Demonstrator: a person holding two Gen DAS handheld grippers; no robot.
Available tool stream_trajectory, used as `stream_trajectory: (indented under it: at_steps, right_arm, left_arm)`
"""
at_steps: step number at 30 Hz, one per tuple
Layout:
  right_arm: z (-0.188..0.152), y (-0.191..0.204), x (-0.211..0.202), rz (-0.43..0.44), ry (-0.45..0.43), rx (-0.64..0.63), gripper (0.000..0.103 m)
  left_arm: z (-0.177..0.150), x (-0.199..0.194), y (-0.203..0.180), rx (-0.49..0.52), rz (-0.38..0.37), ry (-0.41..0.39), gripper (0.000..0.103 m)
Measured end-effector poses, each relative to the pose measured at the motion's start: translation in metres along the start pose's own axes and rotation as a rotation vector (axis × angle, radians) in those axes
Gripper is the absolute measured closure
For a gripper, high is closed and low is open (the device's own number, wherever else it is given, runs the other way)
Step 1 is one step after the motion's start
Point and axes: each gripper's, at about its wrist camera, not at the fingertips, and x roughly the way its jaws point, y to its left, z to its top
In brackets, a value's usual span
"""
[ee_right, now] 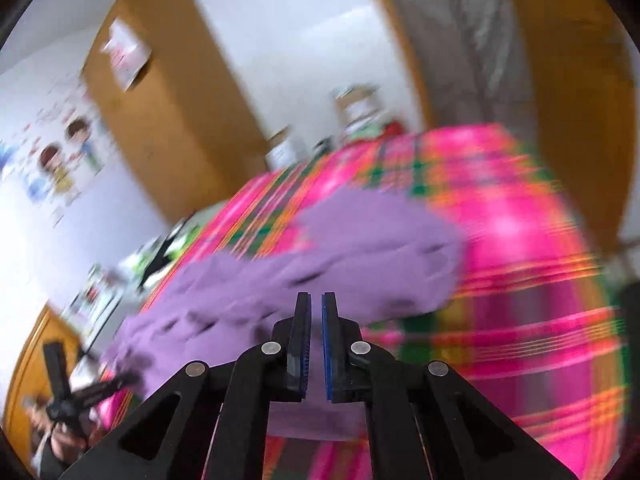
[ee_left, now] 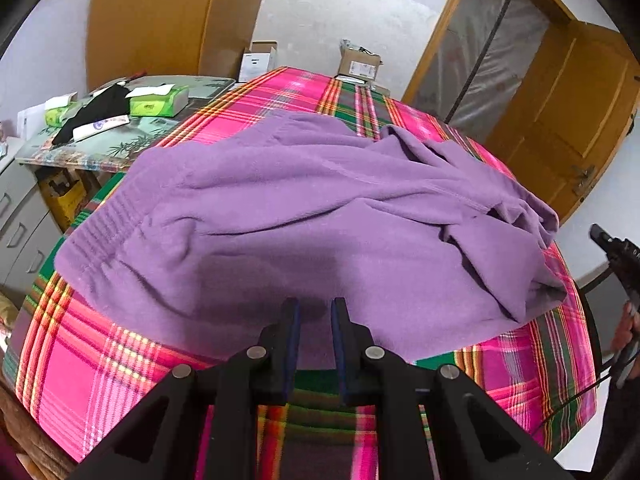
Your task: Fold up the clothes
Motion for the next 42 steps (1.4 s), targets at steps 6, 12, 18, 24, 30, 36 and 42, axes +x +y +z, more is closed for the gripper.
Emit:
stream_trajectory:
  at_steps: [6, 12, 18, 24, 30, 36, 42]
  right_arm:
    - [-0.024, 0.013, 0.024, 0.081, 0.111, 0.007, 0.079]
    - [-0.059, 0.042, 0.069, 0.233, 0.281, -0.003, 0.063]
    - [-0.069, 0.057, 0.106, 0.306, 0.329, 0.077, 0.058]
    - [-0.059, 0.065, 0.109, 0.315, 0.304, 0.061, 0.097]
    - [-0.035, 0.039, 0.071, 0.257, 0.168, 0.087, 0.098]
    - [0.004, -0.006, -0.012, 0.104, -0.073, 0.125, 0.101]
    - [0.006, -0.018, -0.032, 0.063, -0.067, 0.097, 0.091]
  left_arm:
    - [-0.001, 0.006, -0.006, 0.007, -0.005, 0.005, 0.088]
    - [-0.004, 0.002, -0.006, 0.015, 0.007, 0.012, 0.088]
    - [-0.009, -0.002, -0.002, 0.004, 0.007, 0.009, 0.087]
    - [-0.008, 0.0, -0.005, 0.01, 0.013, 0.008, 0.086]
    - [-0.007, -0.001, -0.003, 0.007, 0.002, 0.01, 0.086]
    - [-0.007, -0.001, -0.004, 0.005, 0.005, 0.007, 0.086]
    - [-0.006, 0.0, -0.005, 0.003, 0.005, 0.007, 0.086]
